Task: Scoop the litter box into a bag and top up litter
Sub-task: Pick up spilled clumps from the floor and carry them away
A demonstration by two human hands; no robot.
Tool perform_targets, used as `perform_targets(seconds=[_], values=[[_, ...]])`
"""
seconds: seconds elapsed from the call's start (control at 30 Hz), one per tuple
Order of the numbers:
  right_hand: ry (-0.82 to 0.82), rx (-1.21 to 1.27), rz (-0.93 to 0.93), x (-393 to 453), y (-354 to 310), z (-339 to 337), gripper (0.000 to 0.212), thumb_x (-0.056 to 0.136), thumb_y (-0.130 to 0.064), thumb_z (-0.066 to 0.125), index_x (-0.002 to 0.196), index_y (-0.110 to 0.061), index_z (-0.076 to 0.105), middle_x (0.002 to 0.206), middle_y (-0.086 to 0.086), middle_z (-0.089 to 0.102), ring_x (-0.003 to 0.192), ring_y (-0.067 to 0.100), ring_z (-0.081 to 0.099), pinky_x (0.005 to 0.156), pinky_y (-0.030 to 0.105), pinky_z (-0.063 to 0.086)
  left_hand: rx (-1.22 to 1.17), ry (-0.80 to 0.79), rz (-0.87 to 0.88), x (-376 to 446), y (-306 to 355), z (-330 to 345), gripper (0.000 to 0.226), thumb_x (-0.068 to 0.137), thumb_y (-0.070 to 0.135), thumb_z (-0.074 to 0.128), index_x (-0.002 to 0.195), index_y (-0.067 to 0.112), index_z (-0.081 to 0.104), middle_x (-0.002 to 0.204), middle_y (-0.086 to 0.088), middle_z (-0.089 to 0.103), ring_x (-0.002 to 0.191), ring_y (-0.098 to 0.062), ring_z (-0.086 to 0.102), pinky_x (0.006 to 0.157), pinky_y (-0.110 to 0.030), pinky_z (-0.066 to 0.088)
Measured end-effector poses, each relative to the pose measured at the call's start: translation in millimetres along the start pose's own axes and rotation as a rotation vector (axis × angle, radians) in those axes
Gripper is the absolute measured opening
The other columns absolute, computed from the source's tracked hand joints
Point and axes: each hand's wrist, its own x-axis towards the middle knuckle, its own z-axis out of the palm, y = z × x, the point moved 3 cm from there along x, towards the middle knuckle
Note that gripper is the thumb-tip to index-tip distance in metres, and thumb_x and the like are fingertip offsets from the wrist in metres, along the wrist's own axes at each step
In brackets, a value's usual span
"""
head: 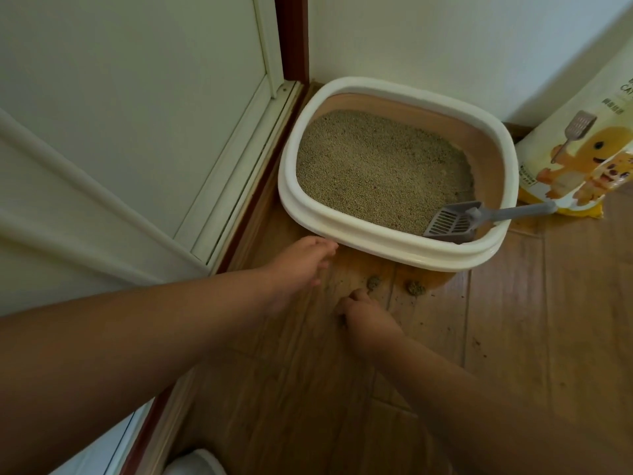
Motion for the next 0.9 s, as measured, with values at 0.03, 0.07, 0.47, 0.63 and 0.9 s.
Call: perform_targets(seconds=[0.03, 0.07, 0.47, 0.63, 0.9], values=[[-0.006, 0.006, 0.008, 0.4, 0.4, -0.1, 0.046, 0.094, -0.009, 0.060, 0.137, -0.020, 0.052, 0.142, 0.006, 0.043, 0.124, 0.028, 0.052, 0.101, 0.036, 0.050, -0.152, -0.043, -0.052, -1.9, 1.4, 1.5, 0.029, 0.104, 0.039, 0.051, 0.124, 0.023, 0.065, 0.127, 0.003, 0.067, 0.120, -0.017, 0.063, 0.102, -0.042, 0.051], [-0.016, 0.008, 0.013, 0.7, 0.4, -0.5, 0.043, 0.094, -0.007, 0.059, 0.135, -0.018, 0.052, 0.140, 0.006, 0.044, 0.121, 0.028, 0.054, 0.098, 0.035, 0.051, -0.283, -0.079, -0.086, -4.2, 3.9, 2.1, 0.033, 0.105, 0.040, 0.049, 0.125, 0.019, 0.066, 0.128, 0.000, 0.069, 0.119, -0.020, 0.066, 0.102, -0.043, 0.051], [0.752, 0.528, -0.216, -21.8, -19.9, -130.2, 0.018, 0.084, -0.019, 0.069, 0.087, -0.019, 0.052, 0.082, -0.006, 0.053, 0.076, 0.007, 0.050, 0.061, 0.016, 0.037, -0.786, -0.045, 0.096, -7.7, 63.1, -19.2, 0.061, 0.104, 0.057, 0.038, 0.135, 0.010, 0.062, 0.130, -0.009, 0.070, 0.120, -0.023, 0.067, 0.108, -0.042, 0.047], [0.734, 0.465, -0.366, -28.4, -45.4, -160.0, 0.018, 0.087, -0.026, 0.071, 0.097, -0.032, 0.057, 0.089, -0.020, 0.055, 0.085, -0.002, 0.050, 0.068, 0.009, 0.037, -0.841, -0.201, 0.062, -13.0, 58.9, -10.3, 0.074, 0.101, 0.065, 0.034, 0.141, 0.007, 0.057, 0.136, -0.016, 0.065, 0.126, -0.030, 0.062, 0.109, -0.047, 0.048], [0.849, 0.341, -0.472, -25.5, -47.8, -155.5, 0.027, 0.090, -0.040, 0.070, 0.116, -0.030, 0.073, 0.112, -0.015, 0.065, 0.107, 0.014, 0.053, 0.092, 0.029, 0.042, -0.898, -0.272, 0.048, -21.4, 63.1, -3.5, 0.056, 0.106, 0.042, 0.046, 0.138, -0.001, 0.057, 0.139, -0.023, 0.061, 0.127, -0.029, 0.063, 0.101, -0.035, 0.054]])
